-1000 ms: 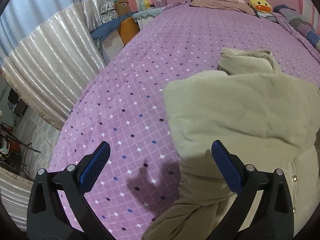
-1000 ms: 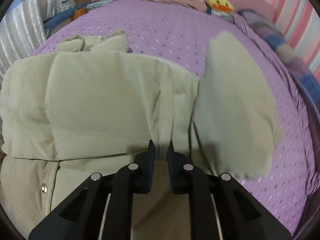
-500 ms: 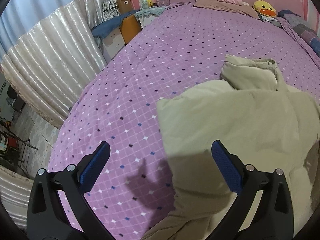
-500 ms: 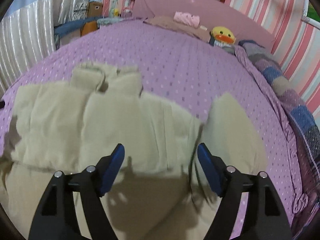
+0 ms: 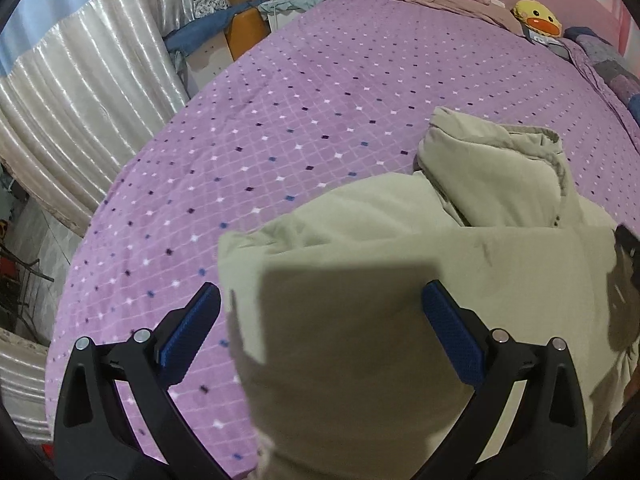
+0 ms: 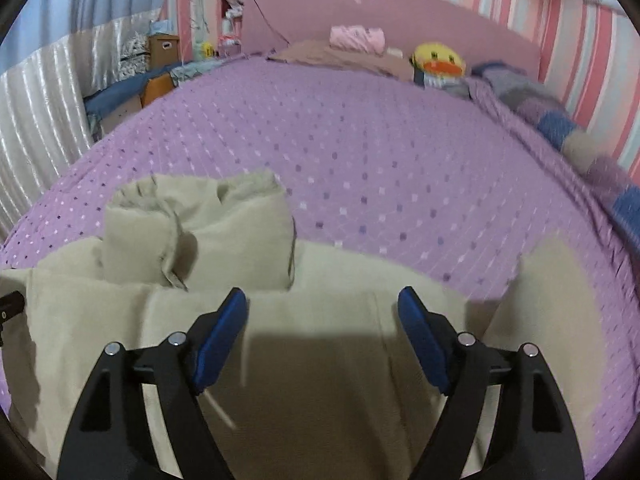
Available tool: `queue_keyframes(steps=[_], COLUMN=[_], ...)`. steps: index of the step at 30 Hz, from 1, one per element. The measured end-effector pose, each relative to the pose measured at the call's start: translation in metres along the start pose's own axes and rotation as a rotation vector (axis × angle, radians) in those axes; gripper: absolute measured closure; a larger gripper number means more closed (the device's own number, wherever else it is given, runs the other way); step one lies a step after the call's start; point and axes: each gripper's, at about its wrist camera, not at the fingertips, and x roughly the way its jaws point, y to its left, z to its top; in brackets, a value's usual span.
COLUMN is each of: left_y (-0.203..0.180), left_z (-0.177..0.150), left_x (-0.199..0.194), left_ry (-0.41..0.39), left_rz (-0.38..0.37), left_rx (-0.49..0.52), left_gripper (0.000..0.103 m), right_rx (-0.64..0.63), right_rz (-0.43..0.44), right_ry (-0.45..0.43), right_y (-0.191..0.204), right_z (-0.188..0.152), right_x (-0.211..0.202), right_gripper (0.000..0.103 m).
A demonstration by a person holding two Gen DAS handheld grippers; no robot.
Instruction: Fold large clothes
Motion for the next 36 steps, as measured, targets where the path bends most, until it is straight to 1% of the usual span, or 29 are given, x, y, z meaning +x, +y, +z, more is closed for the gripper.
queue_keyframes(steps=[2,6,7,11,15,18,21,24,26,28,30,33,36], left_y=[-0.004,-0.007,-0.011,-0.021,-0.020,-0.016,-0.012,-0.003,0.002,0.007,0.012,0.012,0.011], left_z=[-0.003,-0.013,-0.018,-0.031,-0.031,-0.030,-0.031,-0.038,-0.041,-0.045,-0.049,-0.049,-0.046], left_x=[0.010,0.024,0.026,0.026,0.030,0.029,0.020,0.007,-0.004,-0.016,-0.028,-0.039,-0.045], left_ry=[-0.010,-0.044,-0.073,-0.137,-0.146,-0.143,-0.131,-0.113,-0.108,-0.113,-0.119,-0.118,-0.110], left_rz=[0.016,0.027,0.043,0.097,0.081,0.074,0.074,0.069,0.063,0.060,0.040,0.034,0.034], left_rx=[0.008,0.039,0.058,0.101,0.088,0.080,0.080,0.077,0.076,0.070,0.060,0.064,0.066], left_gripper=[0.003,0.003,0.003,0.003,0.003,0.003,0.003,0.003,0.003,0.003,0.003,0.003,0.003], right_rx=[-0.008,-0.076,-0.076,-0.062,-0.044,-0.039,-0.050,-0.042,-0.038,-0.031,-0.017,0.031,0.083], right_rz=[-0.002,-0.024,-0.024,-0.022,-0.003,-0.004,0.005,0.029,0.022,-0.012,-0.044,-0.118,-0.169], right_ry=[-0.003,-0.016,-0.024,-0.037,-0.023,-0.015,-0.013,-0.039,-0.049,-0.067,-0.083,-0.098,-0.085], right_y=[0.000,0.008,0.010,0.010,0.007,0.005,0.001,-0.017,-0.030,-0.050,-0.070,-0.112,-0.147], right_z=[-0.010,-0.032,-0.037,-0.044,-0.043,-0.041,-0.038,-0.040,-0.042,-0.045,-0.047,-0.049,-0.054], right_x=[0.007,0.022,0.025,0.028,0.035,0.031,0.006,-0.035,-0.057,-0.083,-0.105,-0.135,-0.144], right_gripper=[0.025,0.025,0.025,0.025,0.023,0.021,0.020,0.019,0.015,0.012,0.012,0.008,0.007])
